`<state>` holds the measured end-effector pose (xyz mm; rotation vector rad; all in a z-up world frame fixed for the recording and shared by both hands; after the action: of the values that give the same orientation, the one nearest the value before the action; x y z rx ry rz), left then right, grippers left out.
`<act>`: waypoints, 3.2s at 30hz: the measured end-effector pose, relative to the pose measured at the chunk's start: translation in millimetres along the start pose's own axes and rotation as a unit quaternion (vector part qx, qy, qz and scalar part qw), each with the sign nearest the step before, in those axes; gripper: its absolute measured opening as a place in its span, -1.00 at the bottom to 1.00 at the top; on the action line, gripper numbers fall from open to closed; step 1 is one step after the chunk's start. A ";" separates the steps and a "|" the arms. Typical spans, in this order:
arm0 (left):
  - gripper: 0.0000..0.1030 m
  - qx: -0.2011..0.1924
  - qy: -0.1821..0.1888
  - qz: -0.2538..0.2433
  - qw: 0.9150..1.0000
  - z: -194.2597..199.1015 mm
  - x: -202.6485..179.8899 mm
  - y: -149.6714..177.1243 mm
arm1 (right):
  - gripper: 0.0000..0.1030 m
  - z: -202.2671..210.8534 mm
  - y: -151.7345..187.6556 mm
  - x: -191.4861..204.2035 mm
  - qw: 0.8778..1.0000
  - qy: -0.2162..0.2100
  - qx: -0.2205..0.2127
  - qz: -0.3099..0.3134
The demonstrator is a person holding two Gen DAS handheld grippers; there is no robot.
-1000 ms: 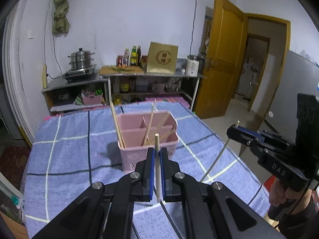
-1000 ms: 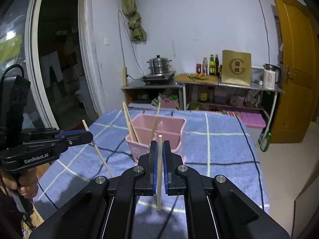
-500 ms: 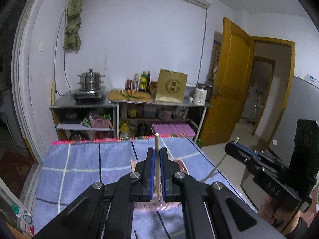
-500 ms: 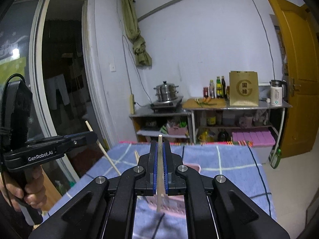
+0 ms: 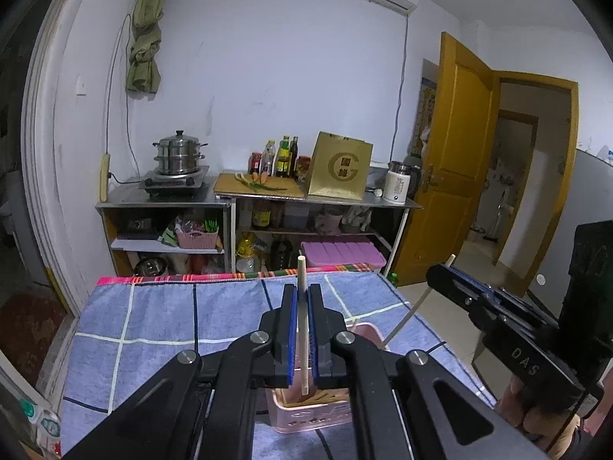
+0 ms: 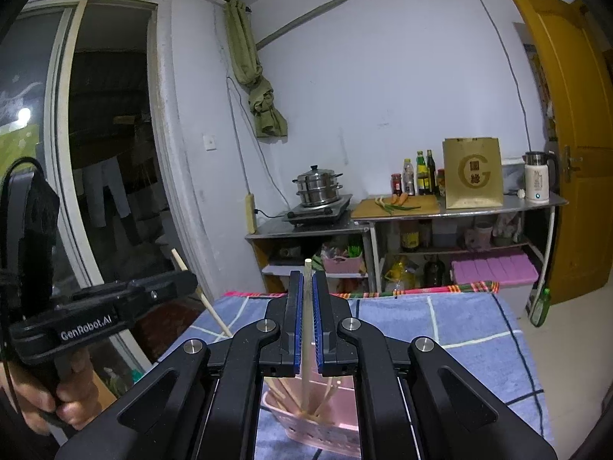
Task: Organize utensils
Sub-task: 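Lower both chopsticks into the basket compartments and open both grippers, then withdraw both open grippers toward the remaining black chopsticks on the table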
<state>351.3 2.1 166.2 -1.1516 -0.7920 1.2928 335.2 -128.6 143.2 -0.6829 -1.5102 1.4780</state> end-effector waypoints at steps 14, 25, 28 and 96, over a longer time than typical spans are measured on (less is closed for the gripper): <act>-0.90 0.048 -0.004 0.008 0.999 -30.7 14.5 56.9 | -0.91 -25.7 48.4 -9.7 0.998 0.004 0.056 -0.002; -0.90 0.082 -0.007 0.013 0.997 -38.2 17.2 85.9 | -0.90 -25.6 70.1 -8.4 0.995 0.003 0.098 0.010; -0.89 0.078 -0.003 0.013 0.997 -31.8 15.8 85.1 | -0.79 -18.1 67.9 -8.3 0.995 0.003 0.097 0.012; -0.51 0.222 -0.059 0.030 0.973 17.7 34.3 277.1 | -0.62 57.8 232.4 -59.5 0.956 0.088 0.278 0.027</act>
<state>254.8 12.0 -96.3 -0.7489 -0.5157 1.5070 266.7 -176.1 -89.0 -0.4965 -0.8815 1.7297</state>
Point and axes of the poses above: each gripper's, at about its wrist camera, not at the fingertips, and z roughly against the way its jaws point, x to its left, y to its underside, the point moved 8 cm from there along -z, roughly the way its jaws point, and after that the axes turned 10 degrees about -x, right-handed, at the moved point
